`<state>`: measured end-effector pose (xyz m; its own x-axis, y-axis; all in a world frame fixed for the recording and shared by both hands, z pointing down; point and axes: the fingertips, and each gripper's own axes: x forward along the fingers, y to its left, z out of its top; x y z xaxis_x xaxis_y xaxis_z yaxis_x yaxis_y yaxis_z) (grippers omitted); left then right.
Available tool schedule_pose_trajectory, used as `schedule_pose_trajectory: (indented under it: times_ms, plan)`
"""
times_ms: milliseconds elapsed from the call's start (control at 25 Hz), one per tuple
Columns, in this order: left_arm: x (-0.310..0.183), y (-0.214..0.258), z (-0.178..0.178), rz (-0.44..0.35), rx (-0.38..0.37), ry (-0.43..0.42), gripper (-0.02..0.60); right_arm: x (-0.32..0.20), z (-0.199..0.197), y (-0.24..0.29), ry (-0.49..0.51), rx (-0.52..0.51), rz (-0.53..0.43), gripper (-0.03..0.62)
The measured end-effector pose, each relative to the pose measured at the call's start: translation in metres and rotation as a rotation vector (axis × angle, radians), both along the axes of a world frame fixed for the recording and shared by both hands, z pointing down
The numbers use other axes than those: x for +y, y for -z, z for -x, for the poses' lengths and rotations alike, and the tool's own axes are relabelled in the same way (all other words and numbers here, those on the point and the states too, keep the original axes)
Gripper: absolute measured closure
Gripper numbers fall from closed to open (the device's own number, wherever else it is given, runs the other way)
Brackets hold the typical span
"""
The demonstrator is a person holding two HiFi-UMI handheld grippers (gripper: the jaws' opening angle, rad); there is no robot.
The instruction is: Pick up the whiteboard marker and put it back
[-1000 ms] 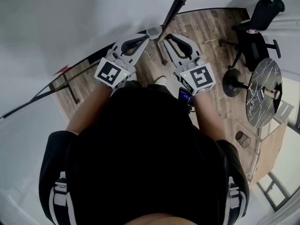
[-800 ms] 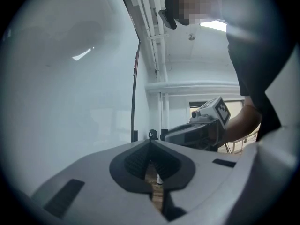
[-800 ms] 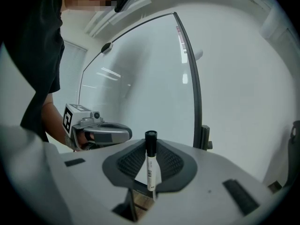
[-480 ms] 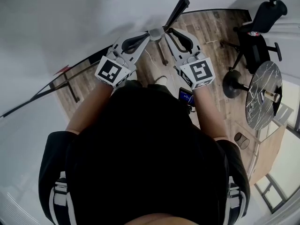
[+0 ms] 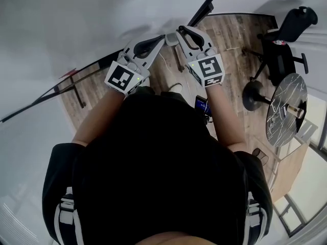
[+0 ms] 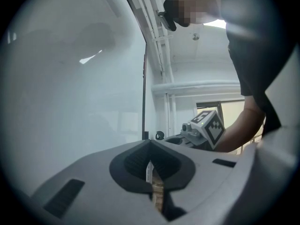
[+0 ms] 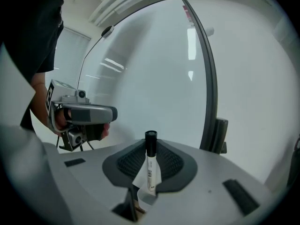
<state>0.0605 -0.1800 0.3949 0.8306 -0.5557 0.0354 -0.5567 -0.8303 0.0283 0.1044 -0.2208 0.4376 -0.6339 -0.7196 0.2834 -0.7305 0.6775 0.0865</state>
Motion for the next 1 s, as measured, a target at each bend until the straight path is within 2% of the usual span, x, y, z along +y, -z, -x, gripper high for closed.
schedule_pose_trajectory:
  times_ms: [1000]
  plan:
    - [0.007,0.001,0.019,0.010,0.018,0.062,0.578,-0.011,0.020,-0.115,0.085,0.230,0.139,0.526]
